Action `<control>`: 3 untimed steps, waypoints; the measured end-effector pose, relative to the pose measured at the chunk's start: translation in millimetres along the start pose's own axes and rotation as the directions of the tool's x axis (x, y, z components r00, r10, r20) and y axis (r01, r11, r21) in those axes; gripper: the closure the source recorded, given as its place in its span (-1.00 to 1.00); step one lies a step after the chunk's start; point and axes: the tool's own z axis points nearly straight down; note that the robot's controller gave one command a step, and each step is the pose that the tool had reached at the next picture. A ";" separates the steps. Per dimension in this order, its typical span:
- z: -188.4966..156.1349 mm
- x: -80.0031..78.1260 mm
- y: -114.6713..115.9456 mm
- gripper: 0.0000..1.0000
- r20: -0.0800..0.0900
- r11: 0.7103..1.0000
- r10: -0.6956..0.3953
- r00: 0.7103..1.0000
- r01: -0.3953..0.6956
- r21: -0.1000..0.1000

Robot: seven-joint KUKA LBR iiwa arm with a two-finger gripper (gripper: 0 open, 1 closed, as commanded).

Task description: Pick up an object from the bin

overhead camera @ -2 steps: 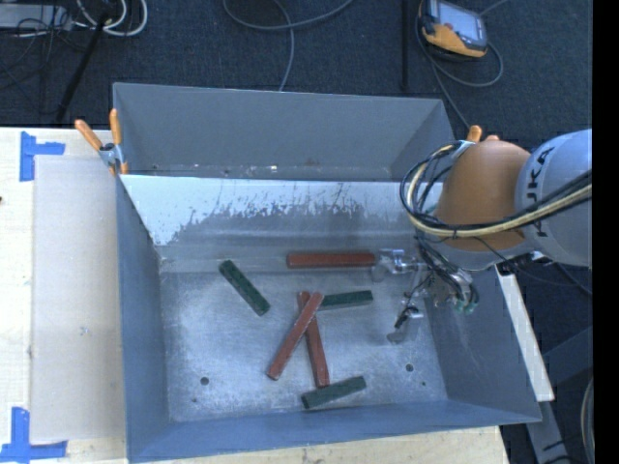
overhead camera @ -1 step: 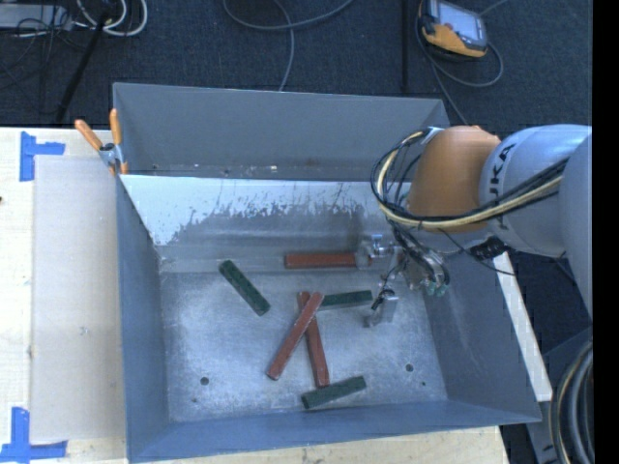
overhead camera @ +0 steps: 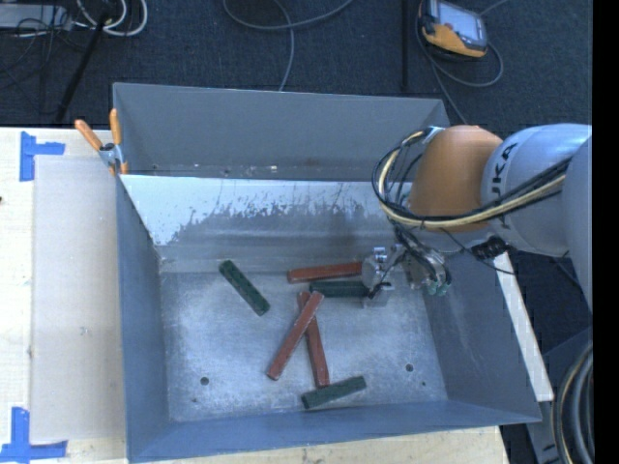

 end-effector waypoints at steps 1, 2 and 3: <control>-150.4 18.8 40.2 1.00 0.007 0.971 -0.239 0.971 0.239 0.001; -96.6 63.3 16.0 1.00 -0.010 0.969 -0.246 0.969 0.246 -0.003; -158.4 106.4 -4.4 1.00 0.000 0.649 -0.761 0.649 0.761 0.000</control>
Offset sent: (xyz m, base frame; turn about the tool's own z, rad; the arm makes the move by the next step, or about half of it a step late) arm -0.0223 0.0388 0.1465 -0.2423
